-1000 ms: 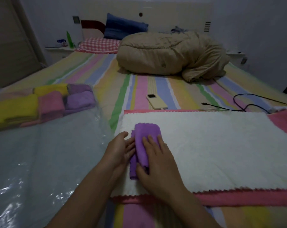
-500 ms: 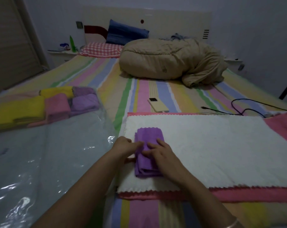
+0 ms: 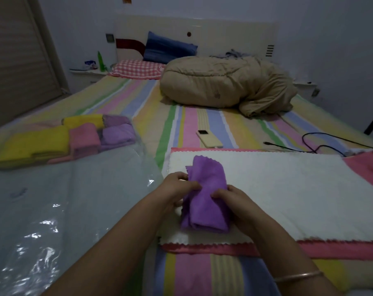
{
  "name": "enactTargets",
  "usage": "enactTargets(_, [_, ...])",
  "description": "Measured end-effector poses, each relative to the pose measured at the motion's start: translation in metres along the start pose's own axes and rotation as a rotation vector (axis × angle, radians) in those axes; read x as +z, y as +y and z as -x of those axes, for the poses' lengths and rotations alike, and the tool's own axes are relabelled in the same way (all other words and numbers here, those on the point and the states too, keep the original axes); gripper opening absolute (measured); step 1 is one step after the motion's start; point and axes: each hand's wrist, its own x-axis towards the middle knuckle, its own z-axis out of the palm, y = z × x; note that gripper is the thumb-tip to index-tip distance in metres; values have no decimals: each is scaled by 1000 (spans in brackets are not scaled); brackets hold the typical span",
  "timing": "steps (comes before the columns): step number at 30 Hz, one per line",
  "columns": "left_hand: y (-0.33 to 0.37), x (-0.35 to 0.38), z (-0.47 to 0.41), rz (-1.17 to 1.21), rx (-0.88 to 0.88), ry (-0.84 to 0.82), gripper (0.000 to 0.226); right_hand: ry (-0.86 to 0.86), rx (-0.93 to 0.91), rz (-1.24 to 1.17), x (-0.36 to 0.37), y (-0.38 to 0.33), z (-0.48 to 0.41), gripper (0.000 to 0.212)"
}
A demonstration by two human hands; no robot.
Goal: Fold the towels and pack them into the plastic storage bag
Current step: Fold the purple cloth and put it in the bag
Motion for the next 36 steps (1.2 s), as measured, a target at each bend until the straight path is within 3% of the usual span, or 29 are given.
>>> enactTargets(4, [-7,-1,13,73,-57,-65,53,-34,-61,-222,0,2,16,40])
enactTargets(7, [-14,-7,25,130,-56,-101,86,-50,-126,-9,-5,6,31,49])
enactTargets(9, [-18,-9,36,156,30,-40,84,-63,-272,283,-3,10,40,44])
enactTargets(11, [-21,-11,49,195,172,18,72,38,-530,592,3,10,47,31])
enactTargets(13, [-21,-14,66,153,348,37,56,108,-695,754,13,6,53,27])
enactTargets(16, [-23,-24,88,167,468,-2,37,138,-648,815,33,-3,68,7])
enactTargets(19, [-28,-42,100,266,438,-59,44,142,-475,804,60,-12,81,51])
enactTargets(22, [-32,-68,111,361,339,-143,66,171,-447,951,88,-14,82,79])
enactTargets(24, [-36,-87,117,402,314,-218,71,191,-442,929,104,-12,80,87])
enactTargets(26, [-40,-106,121,380,318,-245,64,197,-457,866,118,-10,77,78])
enactTargets(29, [-56,-132,120,180,419,-103,44,213,-511,857,128,-9,76,52])
enactTargets(31, [-79,-152,113,-278,559,124,36,257,-560,848,129,-11,77,44])
enactTargets(34, [-121,-176,105,-999,722,314,60,258,-643,752,129,-15,79,37])
enactTargets(36, [-140,-184,99,-1145,806,313,65,173,-681,678,132,-16,79,31])
